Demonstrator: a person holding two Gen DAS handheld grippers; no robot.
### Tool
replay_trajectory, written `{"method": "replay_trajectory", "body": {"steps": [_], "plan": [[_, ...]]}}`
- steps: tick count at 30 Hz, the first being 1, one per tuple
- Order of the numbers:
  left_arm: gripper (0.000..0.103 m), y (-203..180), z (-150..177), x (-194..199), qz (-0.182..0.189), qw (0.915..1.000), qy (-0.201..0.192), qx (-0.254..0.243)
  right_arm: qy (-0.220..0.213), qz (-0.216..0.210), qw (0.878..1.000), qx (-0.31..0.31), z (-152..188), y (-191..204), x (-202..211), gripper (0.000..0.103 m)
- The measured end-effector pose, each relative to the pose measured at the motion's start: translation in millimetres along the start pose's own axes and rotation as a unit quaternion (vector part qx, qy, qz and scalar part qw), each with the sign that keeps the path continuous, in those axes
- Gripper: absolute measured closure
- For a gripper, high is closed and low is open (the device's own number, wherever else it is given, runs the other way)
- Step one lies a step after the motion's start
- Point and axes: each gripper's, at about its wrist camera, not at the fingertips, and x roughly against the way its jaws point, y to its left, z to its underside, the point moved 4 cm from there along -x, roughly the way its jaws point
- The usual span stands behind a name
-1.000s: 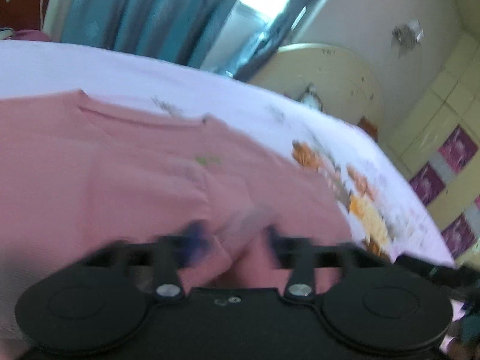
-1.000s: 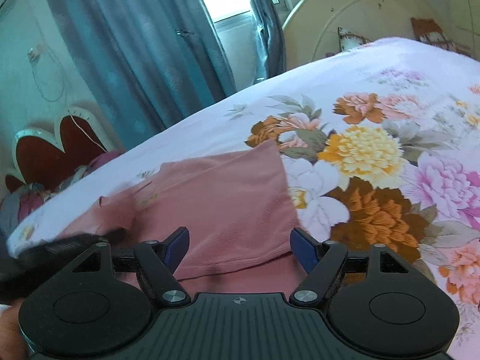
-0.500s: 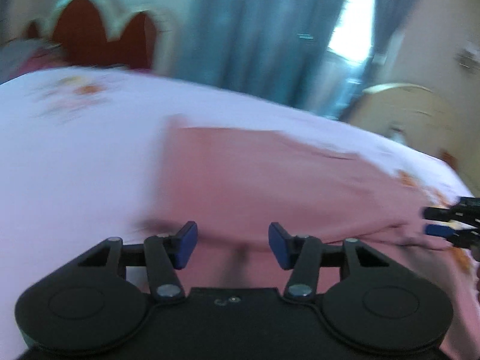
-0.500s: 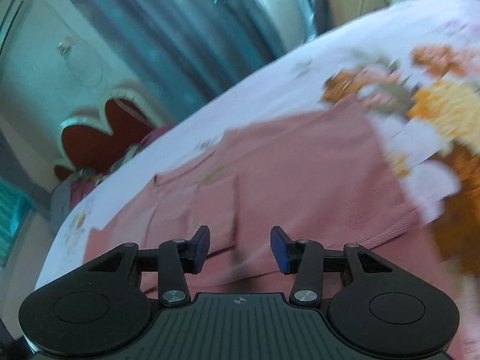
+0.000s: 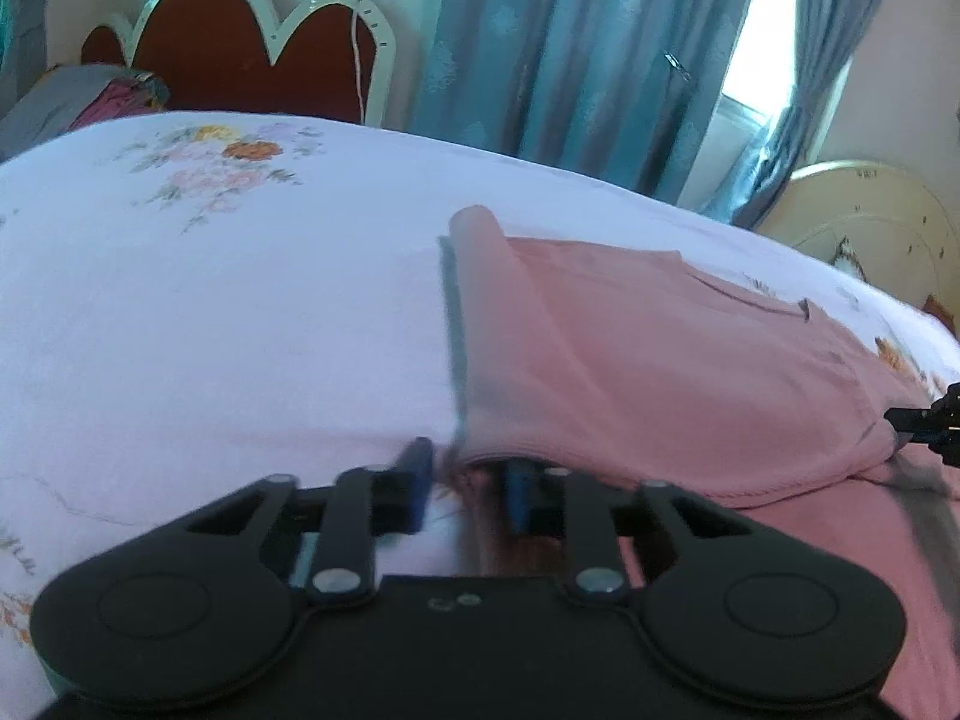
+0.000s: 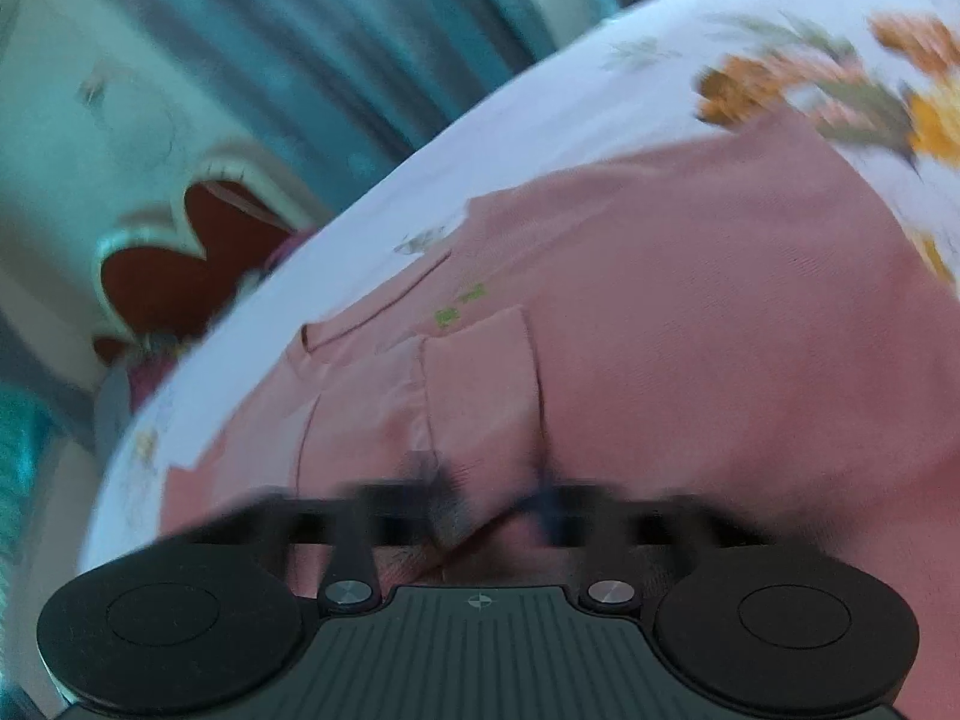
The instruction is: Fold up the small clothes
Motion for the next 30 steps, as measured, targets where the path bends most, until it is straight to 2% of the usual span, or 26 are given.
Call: {"method": "replay_trajectory", "body": {"steps": [2, 5, 6, 7, 8, 10, 11, 20, 25, 27, 28, 29, 30], "plan": [[0.084, 3.3, 0.5, 0.4, 0.007, 1.0000, -0.001, 0.006, -0.041, -0.015, 0.998, 0.047, -10.7, 21.7, 21.3, 0.098], [0.085, 1.8, 0.7, 0.1, 0.008, 1.0000, -0.001, -0.004, -0.131, -0.034, 0.985, 0.109, -26.5, 53.2, 71.2, 0.098], [0.085, 2.3, 0.2, -0.1, 0.010, 0.9999, 0.000, -0.004, -0.157, -0.028, 0.979, 0.130, -27.7, 58.0, 83.4, 0.098], [0.085, 2.1, 0.3, 0.0, 0.010, 0.9999, 0.000, -0.006, -0.163, -0.013, 0.976, 0.144, -26.5, 57.2, 85.2, 0.098], [0.085, 1.7, 0.5, 0.0, 0.010, 0.9999, 0.000, -0.008, -0.151, 0.009, 0.976, 0.157, -22.6, 50.4, 77.1, 0.098], [0.085, 1.1, 0.8, 0.0, 0.010, 0.9999, 0.000, -0.014, -0.073, 0.067, 0.985, 0.141, -11.1, 20.4, 38.1, 0.098], [0.085, 1.1, 0.3, -0.3, 0.011, 0.9998, 0.001, -0.016, -0.047, 0.069, 0.989, 0.118, -3.8, 4.8, 27.0, 0.098], [0.085, 2.6, -0.1, -1.0, 0.016, 0.9997, 0.005, -0.017, -0.058, 0.063, 0.991, 0.105, 18.3, -7.7, 35.5, 0.098], [0.085, 1.2, -1.0, -0.9, 0.014, 0.9996, 0.008, -0.024, -0.014, 0.081, 0.992, 0.093, 28.5, -13.1, 18.3, 0.098], [0.084, 0.1, -2.5, -0.3, 0.019, 0.9992, 0.014, -0.032, -0.012, 0.085, 0.992, 0.094, 29.3, -13.2, 18.1, 0.097], [0.081, 0.9, -5.6, 3.3, 0.029, 0.9990, 0.018, -0.028, -0.012, 0.087, 0.992, 0.090, 27.7, -13.9, 21.2, 0.097], [0.072, 2.6, -9.3, 11.2, 0.033, 0.9993, 0.010, -0.016, -0.021, 0.096, 0.991, 0.087, 24.9, -14.8, 27.8, 0.097], [0.069, 2.4, -14.3, 24.5, 0.033, 0.9993, -0.013, -0.012, -0.038, 0.105, 0.990, 0.089, 21.7, -13.7, 37.3, 0.085]]}}
